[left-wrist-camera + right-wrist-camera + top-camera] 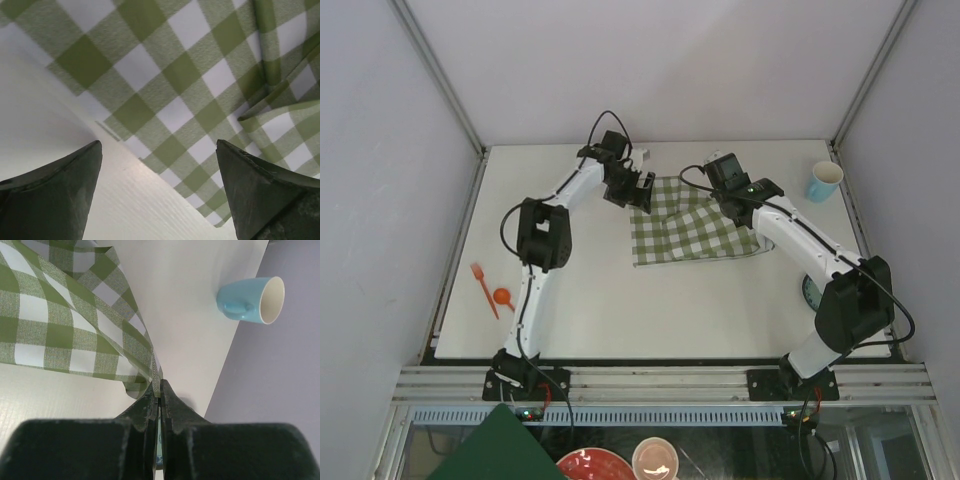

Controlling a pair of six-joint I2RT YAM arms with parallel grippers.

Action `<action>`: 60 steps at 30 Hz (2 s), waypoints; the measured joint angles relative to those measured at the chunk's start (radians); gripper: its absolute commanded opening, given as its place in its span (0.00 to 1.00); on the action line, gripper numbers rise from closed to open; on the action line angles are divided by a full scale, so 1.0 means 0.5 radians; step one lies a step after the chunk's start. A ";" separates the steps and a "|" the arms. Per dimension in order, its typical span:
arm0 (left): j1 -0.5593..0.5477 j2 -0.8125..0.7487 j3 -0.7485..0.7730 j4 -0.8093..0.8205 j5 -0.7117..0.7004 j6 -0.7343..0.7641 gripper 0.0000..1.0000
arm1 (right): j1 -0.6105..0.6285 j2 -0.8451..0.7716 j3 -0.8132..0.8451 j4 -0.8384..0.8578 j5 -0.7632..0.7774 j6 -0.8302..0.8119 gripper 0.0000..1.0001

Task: Set the dinner table for one person
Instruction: Flatten out the napkin at the center of the board.

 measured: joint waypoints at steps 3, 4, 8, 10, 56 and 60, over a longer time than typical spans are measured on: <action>-0.036 0.000 0.000 0.006 0.018 -0.014 1.00 | 0.000 0.000 0.000 0.001 0.000 0.000 0.00; -0.047 0.000 0.000 0.007 0.018 -0.022 1.00 | 0.000 0.000 0.000 0.003 0.001 0.000 0.00; -0.072 0.000 0.001 0.011 0.011 -0.065 0.93 | 0.000 0.000 0.000 0.014 0.002 -0.002 0.00; -0.075 0.002 0.001 0.012 0.008 -0.069 0.93 | 0.000 0.000 0.000 0.014 0.002 -0.002 0.00; 0.327 -0.419 -0.769 -0.034 -0.082 0.259 0.00 | -0.254 -0.123 -0.070 0.232 0.342 -0.043 0.00; 0.396 -0.465 -0.821 -0.143 -0.109 0.370 0.00 | -0.346 -0.052 -0.075 0.253 0.393 -0.033 0.00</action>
